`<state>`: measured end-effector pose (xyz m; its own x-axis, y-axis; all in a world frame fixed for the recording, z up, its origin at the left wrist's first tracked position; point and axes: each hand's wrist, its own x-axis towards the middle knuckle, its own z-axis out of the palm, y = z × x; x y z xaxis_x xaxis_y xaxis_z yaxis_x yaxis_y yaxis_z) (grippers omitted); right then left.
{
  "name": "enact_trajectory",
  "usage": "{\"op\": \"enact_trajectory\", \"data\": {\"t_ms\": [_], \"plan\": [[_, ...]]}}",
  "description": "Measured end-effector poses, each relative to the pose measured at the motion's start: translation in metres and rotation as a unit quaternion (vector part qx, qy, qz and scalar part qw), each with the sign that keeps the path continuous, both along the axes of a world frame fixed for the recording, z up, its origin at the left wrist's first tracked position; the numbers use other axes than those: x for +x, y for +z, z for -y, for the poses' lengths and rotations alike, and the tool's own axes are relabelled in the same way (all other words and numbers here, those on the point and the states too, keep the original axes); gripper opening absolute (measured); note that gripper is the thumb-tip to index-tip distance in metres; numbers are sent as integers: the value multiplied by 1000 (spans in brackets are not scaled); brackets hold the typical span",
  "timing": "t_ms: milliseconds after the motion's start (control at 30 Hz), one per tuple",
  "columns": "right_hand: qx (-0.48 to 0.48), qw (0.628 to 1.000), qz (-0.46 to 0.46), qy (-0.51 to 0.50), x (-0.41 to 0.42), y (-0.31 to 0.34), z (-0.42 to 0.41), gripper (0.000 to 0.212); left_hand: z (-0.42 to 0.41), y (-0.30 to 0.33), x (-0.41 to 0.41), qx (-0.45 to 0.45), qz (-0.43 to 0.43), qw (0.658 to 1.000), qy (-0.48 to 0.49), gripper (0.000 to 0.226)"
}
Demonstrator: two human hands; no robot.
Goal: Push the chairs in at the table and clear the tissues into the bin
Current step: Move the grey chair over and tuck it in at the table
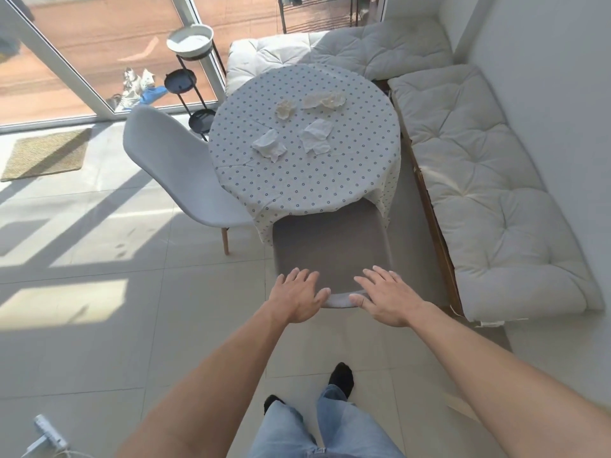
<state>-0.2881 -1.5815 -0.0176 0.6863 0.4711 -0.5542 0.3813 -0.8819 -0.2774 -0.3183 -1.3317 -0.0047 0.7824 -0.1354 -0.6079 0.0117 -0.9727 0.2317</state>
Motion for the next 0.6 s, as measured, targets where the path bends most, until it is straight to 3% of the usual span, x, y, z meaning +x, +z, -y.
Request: {"op": "enact_trajectory", "data": {"t_ms": [367,600], "plan": [[-12,998,63,11,73,31,-57,77,-69,25,52,12,38,998,46,74],[-19,995,102,-2,129,45,-129,73,-149,37,120,7,75,997,28,72]]}}
